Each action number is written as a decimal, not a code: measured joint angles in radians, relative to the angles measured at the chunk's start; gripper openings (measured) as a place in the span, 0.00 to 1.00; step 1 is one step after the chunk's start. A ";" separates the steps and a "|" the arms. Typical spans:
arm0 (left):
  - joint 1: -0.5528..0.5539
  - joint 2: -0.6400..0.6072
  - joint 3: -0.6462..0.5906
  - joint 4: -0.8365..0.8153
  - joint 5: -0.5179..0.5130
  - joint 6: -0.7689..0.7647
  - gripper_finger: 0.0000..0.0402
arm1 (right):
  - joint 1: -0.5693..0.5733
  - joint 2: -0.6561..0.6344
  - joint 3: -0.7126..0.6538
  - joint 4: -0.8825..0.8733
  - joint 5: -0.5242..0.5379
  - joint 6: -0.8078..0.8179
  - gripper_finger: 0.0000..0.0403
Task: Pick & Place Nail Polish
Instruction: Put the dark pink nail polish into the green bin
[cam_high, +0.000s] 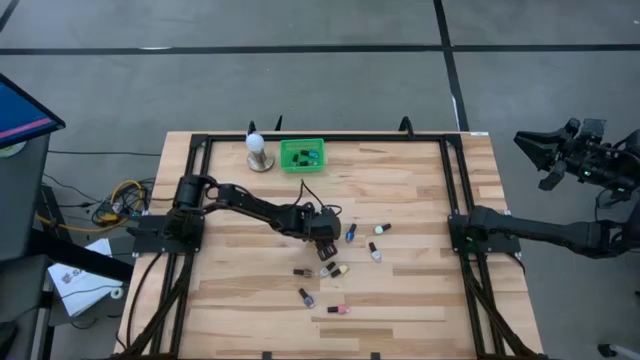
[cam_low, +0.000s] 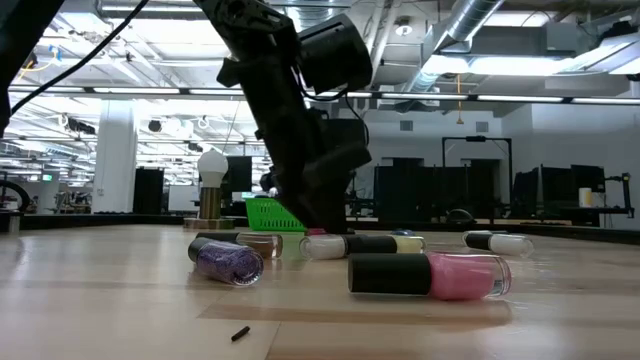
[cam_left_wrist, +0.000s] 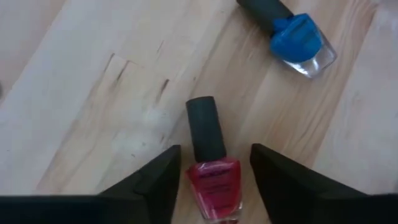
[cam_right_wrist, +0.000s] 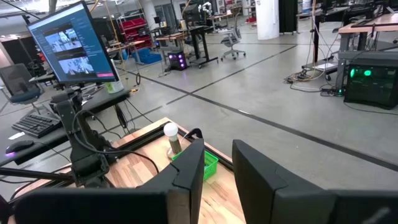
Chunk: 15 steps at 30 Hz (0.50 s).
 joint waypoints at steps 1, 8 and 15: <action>0.000 0.001 0.000 0.000 0.001 0.000 0.42 | 0.000 0.000 0.000 0.000 0.000 0.000 0.19; 0.009 0.003 -0.005 -0.004 0.027 0.000 0.26 | 0.000 0.000 0.000 0.000 0.000 0.000 0.19; 0.011 0.003 -0.006 -0.007 0.033 0.001 0.26 | 0.000 0.000 0.000 0.000 0.000 0.000 0.19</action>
